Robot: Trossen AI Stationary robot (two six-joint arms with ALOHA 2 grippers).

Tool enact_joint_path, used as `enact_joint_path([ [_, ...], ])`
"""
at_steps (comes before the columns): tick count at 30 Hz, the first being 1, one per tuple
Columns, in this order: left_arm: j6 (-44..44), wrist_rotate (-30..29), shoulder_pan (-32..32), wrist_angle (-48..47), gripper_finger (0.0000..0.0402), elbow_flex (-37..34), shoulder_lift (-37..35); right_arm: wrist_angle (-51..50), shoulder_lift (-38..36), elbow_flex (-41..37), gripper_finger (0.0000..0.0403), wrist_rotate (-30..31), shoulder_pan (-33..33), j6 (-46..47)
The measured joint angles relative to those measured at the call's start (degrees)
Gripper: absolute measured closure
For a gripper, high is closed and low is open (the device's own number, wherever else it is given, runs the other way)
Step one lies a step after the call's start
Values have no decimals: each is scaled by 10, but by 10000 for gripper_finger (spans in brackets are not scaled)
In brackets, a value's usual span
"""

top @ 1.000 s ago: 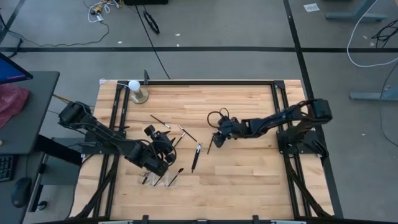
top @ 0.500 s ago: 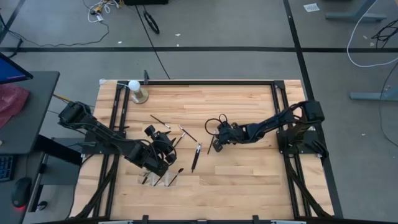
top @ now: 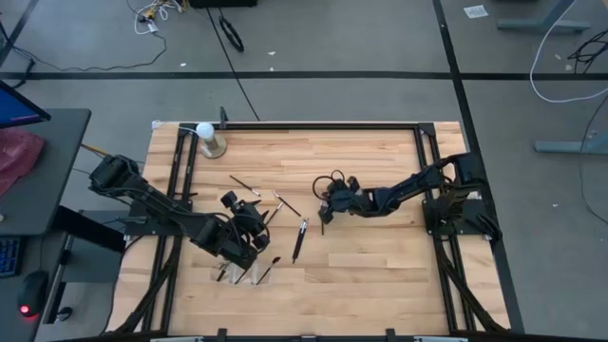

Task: Put items in baskets/containers
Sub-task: Put the black eyeshadow brush into the transparent organizer

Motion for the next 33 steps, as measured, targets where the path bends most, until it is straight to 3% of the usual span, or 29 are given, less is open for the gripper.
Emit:
enact_joint_path([
  [6,0,0,0,0,225,0,0,-17,-32,0,334,-12,18,-7],
  [12,0,0,0,2,225,0,0,-50,-20,0,238,-46,49,4],
  [17,-1,-1,0,5,225,0,0,-35,16,0,186,38,85,13],
  [19,-1,-1,0,5,225,0,0,-36,32,0,184,74,89,25],
  [23,0,-1,0,6,225,0,0,-17,62,1,200,83,90,30],
  [33,-1,-1,0,6,225,0,0,35,108,3,274,65,89,-26],
])
